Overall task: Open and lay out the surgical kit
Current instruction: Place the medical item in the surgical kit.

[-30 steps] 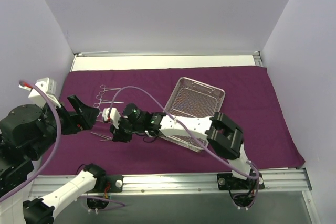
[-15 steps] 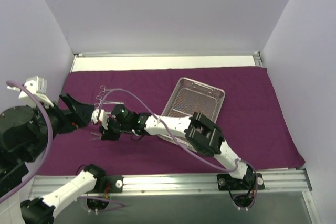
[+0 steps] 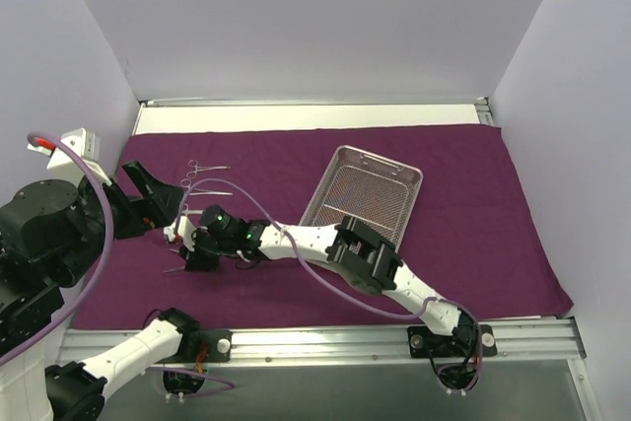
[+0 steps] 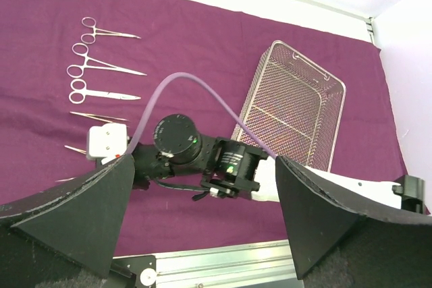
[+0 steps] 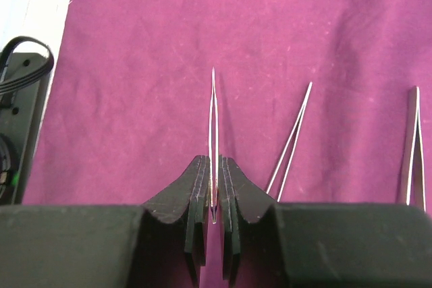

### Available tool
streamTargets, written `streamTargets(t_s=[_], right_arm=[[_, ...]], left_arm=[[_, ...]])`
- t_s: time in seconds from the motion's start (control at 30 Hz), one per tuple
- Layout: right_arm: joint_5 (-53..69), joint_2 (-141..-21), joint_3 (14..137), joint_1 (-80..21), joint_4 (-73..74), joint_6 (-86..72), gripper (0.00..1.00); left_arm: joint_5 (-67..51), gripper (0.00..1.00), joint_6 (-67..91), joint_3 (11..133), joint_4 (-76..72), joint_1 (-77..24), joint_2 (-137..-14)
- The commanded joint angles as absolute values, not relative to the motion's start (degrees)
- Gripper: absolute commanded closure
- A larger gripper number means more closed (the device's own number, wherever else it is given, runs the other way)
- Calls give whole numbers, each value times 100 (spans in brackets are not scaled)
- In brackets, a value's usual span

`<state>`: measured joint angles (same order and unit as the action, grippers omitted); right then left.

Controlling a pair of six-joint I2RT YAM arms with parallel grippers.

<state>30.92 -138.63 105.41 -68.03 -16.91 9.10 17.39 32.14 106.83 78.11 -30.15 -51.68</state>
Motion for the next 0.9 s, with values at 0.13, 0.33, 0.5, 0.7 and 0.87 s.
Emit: streamTargets(t_s=[0.13,0.33,0.5,0.7,0.87], right_arm=[[3111,-14027,10951,-6864,-1916,905,100],[2998,-14089,10951,-6873,-1881,923,100],[2813,-14080,10890,-6873,-1898,923,100],[2593,-14062,10714,-6908,-2039,809,100],[2566,-14045,10538,-6943,-2092,791,100]], left_arm=[[1837,6,3032,10995,8903,-2997,-5309],[1872,6,3067,10898,8851,-3006,-5194],[1872,6,3006,10898,8851,-3006,-5229],[1881,6,2962,10863,8842,-2997,-5238],[1881,6,2927,10863,8833,-2997,-5247]])
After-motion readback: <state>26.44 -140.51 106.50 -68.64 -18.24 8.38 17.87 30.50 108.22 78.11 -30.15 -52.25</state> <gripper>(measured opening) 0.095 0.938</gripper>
